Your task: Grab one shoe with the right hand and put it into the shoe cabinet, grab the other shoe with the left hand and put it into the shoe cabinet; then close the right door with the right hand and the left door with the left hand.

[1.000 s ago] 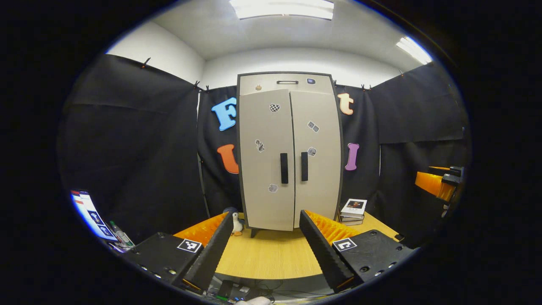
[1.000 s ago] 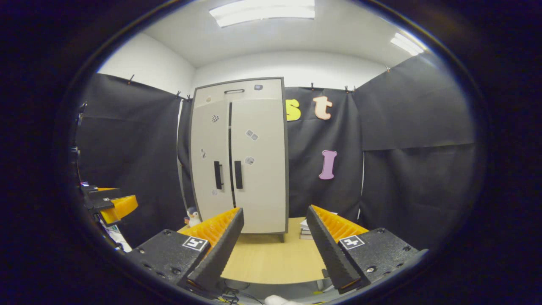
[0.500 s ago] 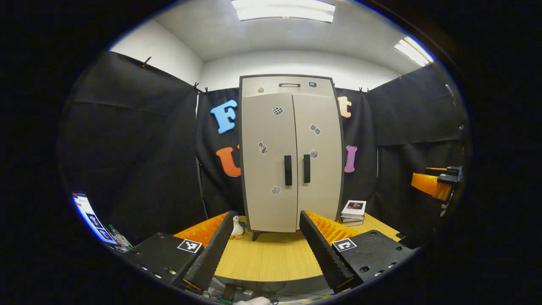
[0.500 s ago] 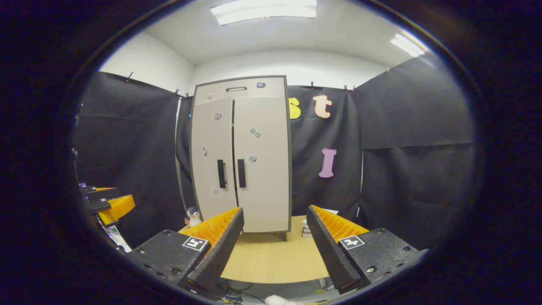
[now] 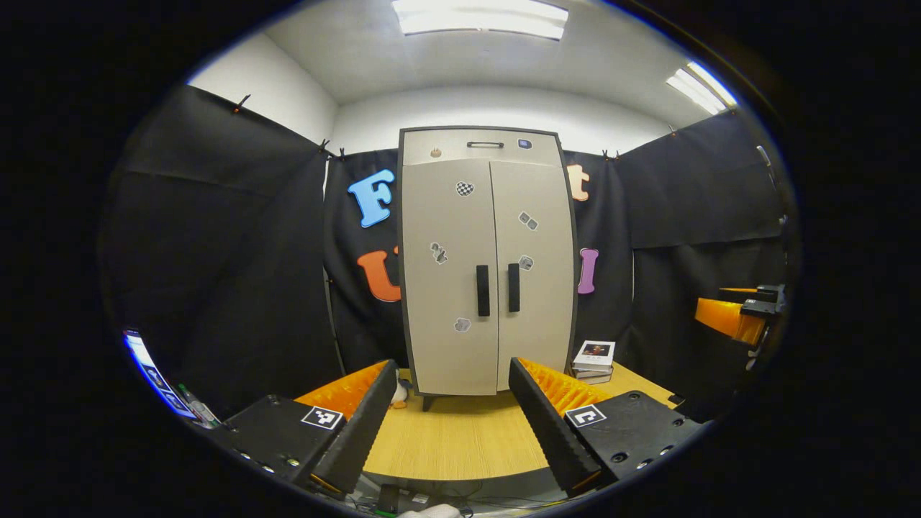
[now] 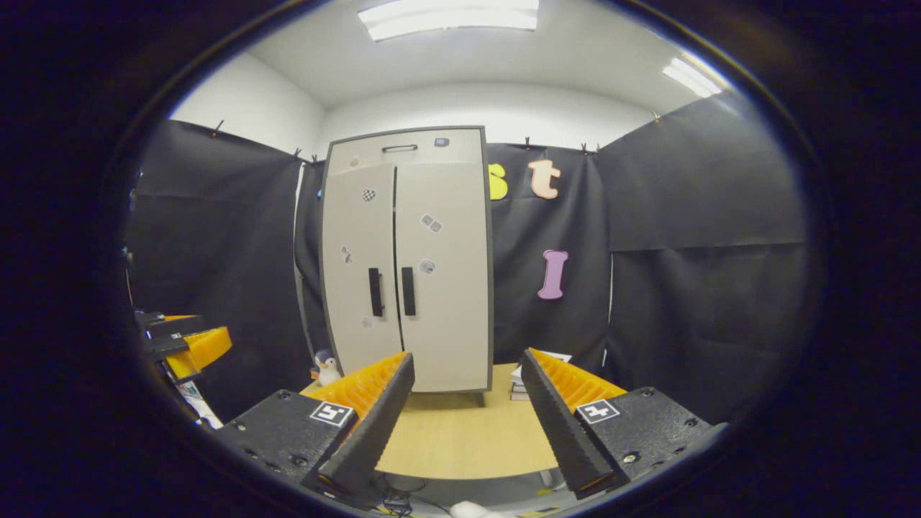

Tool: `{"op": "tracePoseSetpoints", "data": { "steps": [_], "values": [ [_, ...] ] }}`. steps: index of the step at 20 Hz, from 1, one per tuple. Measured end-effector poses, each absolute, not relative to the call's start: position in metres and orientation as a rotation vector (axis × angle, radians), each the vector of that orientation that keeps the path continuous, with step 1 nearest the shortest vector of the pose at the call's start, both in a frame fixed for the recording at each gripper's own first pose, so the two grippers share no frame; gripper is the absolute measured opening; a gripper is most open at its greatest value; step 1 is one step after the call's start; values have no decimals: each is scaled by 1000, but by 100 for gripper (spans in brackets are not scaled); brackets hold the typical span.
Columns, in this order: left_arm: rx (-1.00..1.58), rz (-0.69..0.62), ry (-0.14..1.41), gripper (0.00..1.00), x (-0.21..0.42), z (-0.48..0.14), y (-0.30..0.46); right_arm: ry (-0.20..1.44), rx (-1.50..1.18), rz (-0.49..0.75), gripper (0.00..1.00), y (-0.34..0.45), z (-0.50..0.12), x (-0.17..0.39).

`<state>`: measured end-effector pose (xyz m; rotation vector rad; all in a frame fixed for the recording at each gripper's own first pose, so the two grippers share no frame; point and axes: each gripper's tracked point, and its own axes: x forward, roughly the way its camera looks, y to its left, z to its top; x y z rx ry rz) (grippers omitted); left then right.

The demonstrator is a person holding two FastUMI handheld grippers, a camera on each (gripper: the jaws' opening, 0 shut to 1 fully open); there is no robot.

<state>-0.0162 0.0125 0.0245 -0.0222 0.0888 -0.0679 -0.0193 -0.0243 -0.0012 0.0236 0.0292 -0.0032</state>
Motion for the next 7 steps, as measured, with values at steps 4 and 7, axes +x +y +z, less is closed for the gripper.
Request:
{"op": "tracePoseSetpoints", "data": {
  "steps": [4,7],
  "values": [
    [-28,-65,89,96,-17,25,14,30,22,-5,98,-25,-2,-21],
    [-25,-62,94,96,-17,22,15,34,26,-8,98,-25,-3,-20]
  ]
}}
